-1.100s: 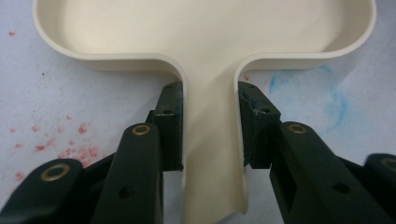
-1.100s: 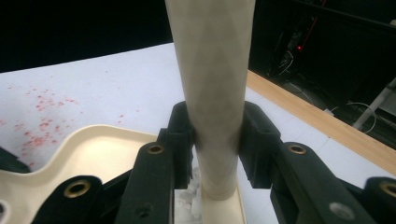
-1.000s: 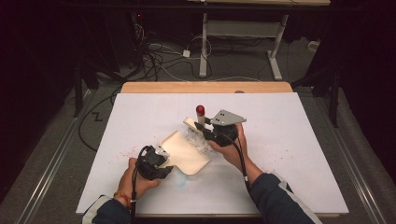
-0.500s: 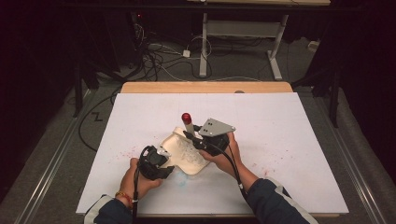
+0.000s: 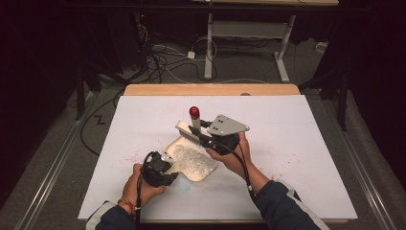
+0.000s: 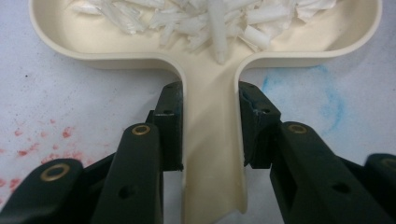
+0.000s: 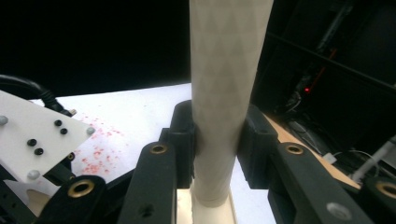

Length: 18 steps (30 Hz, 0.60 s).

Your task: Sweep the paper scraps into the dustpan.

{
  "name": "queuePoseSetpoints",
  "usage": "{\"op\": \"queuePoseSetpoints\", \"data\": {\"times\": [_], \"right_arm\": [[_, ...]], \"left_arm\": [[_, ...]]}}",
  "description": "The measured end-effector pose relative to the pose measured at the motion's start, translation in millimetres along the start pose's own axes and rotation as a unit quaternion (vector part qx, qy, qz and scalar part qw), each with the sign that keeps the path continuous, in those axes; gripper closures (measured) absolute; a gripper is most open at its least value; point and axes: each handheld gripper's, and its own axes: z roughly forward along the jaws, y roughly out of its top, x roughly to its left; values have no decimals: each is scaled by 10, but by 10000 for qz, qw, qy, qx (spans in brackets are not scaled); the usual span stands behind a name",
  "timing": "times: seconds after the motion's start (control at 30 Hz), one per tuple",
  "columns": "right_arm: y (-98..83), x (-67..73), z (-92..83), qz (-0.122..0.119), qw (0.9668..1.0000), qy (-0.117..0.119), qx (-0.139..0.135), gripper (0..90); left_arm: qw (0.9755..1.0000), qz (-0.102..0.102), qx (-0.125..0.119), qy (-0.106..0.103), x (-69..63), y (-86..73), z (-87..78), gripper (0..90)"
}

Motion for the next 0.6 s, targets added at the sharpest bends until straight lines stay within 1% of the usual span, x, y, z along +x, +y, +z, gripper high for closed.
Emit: {"op": "queuePoseSetpoints", "data": {"times": [0.03, 0.2, 0.3, 0.33, 0.37, 0.5, 0.6], "right_arm": [[0, 0, 0, 0, 10000, 0, 0, 711], [-3, -135, -205, 144, 9997, -198, 64, 711], [-53, -193, -319, 242, 9991, -301, 196, 710], [-102, -219, -394, 234, 9985, -360, 327, 711], [-102, -219, -394, 234, 9985, -360, 327, 711], [-193, -259, -569, 277, 9971, -474, 524, 711], [-247, -260, -727, 333, 9963, -427, 669, 711]], "left_arm": [[10000, 5, 2, -1, -2, -2, -2, 630], [10000, 26, 5, 16, -7, -11, -9, 631], [10000, 13, 10, -9, -11, -29, -16, 630], [10000, 22, 9, -7, -10, -34, -19, 630], [10000, 18, 4, -3, -12, -40, -21, 630], [10000, -9, -5, -12, -6, -52, -23, 631], [10000, -38, -8, -4, -8, -54, -21, 631]]}}
